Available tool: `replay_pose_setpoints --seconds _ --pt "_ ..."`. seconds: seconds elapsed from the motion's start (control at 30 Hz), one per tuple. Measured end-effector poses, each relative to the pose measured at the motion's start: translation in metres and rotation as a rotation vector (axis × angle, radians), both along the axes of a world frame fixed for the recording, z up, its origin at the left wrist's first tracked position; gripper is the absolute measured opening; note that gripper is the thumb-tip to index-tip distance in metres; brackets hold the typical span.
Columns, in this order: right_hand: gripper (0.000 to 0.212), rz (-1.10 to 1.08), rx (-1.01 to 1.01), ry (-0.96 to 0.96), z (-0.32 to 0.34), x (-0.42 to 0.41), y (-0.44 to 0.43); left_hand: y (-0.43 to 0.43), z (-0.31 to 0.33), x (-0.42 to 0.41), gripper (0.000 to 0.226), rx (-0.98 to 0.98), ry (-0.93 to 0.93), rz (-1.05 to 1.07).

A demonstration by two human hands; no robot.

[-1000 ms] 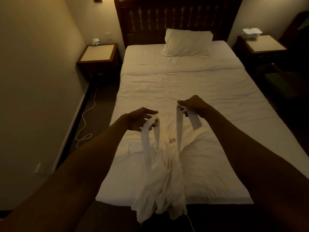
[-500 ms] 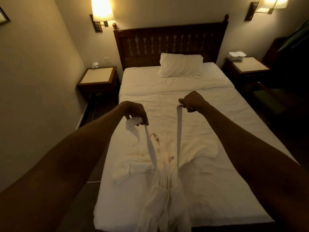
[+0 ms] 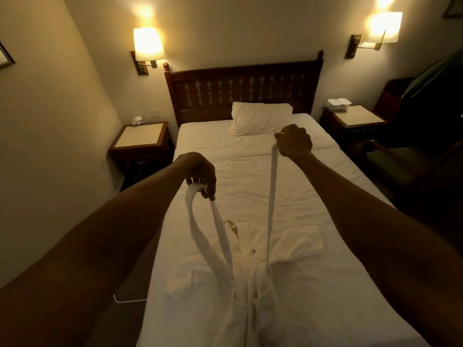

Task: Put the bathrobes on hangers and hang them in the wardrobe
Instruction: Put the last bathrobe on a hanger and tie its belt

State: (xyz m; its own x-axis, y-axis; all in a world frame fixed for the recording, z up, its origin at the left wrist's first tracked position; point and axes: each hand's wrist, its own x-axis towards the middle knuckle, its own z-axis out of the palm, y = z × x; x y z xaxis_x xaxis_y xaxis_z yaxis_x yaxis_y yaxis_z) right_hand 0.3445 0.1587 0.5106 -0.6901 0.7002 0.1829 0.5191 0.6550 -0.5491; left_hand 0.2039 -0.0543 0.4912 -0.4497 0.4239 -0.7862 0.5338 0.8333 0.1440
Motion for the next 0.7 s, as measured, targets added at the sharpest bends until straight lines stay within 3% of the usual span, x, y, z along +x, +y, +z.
replay_pose_setpoints --seconds 0.07,0.17,0.27,0.3,0.37,0.43,0.53,0.7 --pt "0.032 -0.009 0.071 0.078 -0.001 -0.001 -0.002 -0.002 0.001 -0.002 0.039 0.019 0.047 -0.023" --pt "0.030 0.108 0.139 -0.019 0.002 -0.003 -0.006 -0.005 -0.002 -0.003 0.036 0.256 0.061 0.025" --pt "0.026 0.059 0.222 0.284 0.006 0.003 -0.011 -0.004 -0.011 0.002 0.034 0.553 0.014 0.131" --pt "0.025 0.103 0.200 0.291 0.007 0.004 -0.012 -0.003 -0.015 0.006 0.035 0.618 0.018 0.146" --pt "0.028 0.240 0.104 0.101 0.011 0.004 -0.007 0.000 -0.023 0.014 0.041 0.682 0.077 0.121" --pt "0.037 0.310 0.067 -0.084 0.023 0.003 -0.004 0.004 -0.021 0.021 0.045 0.698 0.148 0.091" --pt "0.043 0.366 0.076 -0.076 0.030 0.004 0.001 0.009 0.008 0.029 0.043 0.618 0.174 0.054" --pt "0.031 0.460 -0.041 -0.076 0.020 0.018 0.005 0.016 0.088 0.030 0.024 0.386 0.203 -0.010"
